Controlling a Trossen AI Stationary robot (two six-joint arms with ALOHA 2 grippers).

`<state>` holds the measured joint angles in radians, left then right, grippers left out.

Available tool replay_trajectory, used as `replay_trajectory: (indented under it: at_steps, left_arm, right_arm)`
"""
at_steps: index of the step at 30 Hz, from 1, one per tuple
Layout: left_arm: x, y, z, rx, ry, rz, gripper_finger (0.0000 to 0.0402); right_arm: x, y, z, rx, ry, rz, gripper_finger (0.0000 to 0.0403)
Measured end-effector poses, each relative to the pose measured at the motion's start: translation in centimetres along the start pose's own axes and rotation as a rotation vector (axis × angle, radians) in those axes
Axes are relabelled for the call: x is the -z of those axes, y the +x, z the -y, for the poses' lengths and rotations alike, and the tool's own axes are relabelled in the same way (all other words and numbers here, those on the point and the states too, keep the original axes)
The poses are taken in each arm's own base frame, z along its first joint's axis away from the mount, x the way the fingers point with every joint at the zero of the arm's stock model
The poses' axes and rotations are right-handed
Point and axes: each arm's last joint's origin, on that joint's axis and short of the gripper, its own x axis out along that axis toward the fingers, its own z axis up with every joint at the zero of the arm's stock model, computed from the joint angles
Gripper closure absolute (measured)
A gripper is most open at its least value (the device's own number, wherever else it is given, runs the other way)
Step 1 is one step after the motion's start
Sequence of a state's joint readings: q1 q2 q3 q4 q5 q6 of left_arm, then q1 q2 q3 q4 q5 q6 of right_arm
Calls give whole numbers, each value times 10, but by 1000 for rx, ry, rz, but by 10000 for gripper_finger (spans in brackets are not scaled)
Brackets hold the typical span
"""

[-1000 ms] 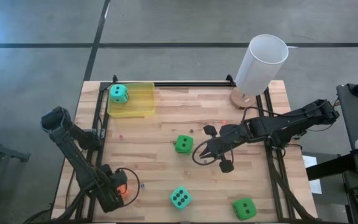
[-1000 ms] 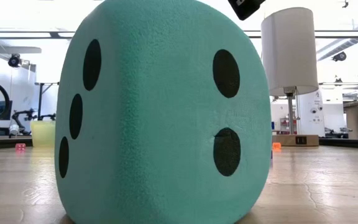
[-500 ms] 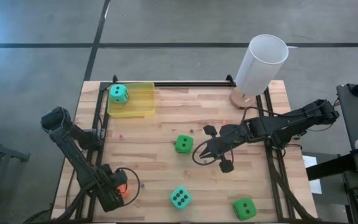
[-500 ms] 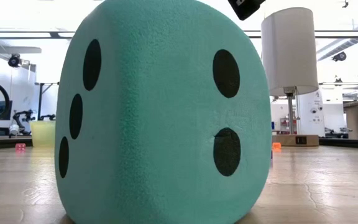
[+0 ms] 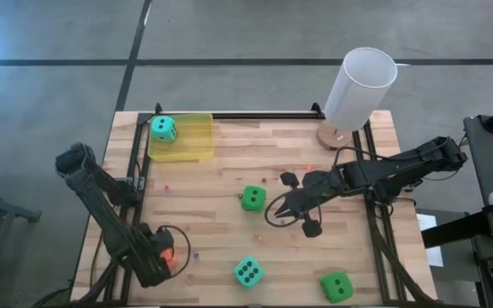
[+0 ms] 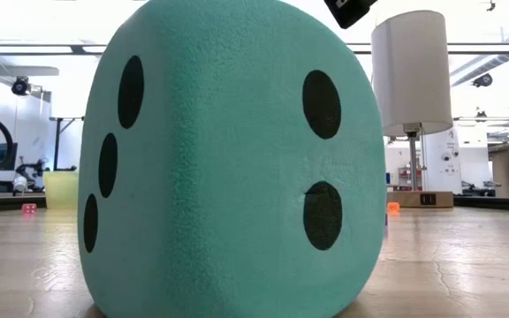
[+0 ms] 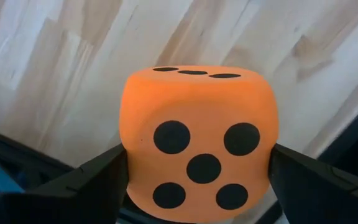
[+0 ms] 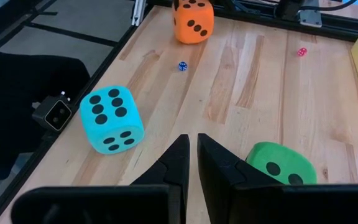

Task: Pick & Place Dice
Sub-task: Put the orange large die into the yellow container

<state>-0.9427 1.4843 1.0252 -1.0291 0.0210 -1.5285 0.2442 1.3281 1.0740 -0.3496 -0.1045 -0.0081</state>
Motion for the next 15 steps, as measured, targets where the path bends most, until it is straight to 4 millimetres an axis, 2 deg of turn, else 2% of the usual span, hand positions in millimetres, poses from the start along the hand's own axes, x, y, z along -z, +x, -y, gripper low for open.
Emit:
replay_trajectory:
  at_steps: [7,15]
  left_arm:
    - [-12,-20,-13,49,-74,57,62]
    - [-49,-45,-33,124,-150,181,63]
  right_arm:
    - [0,0,0,0,-1,0,374]
    - [0,0,0,0,1,0,374]
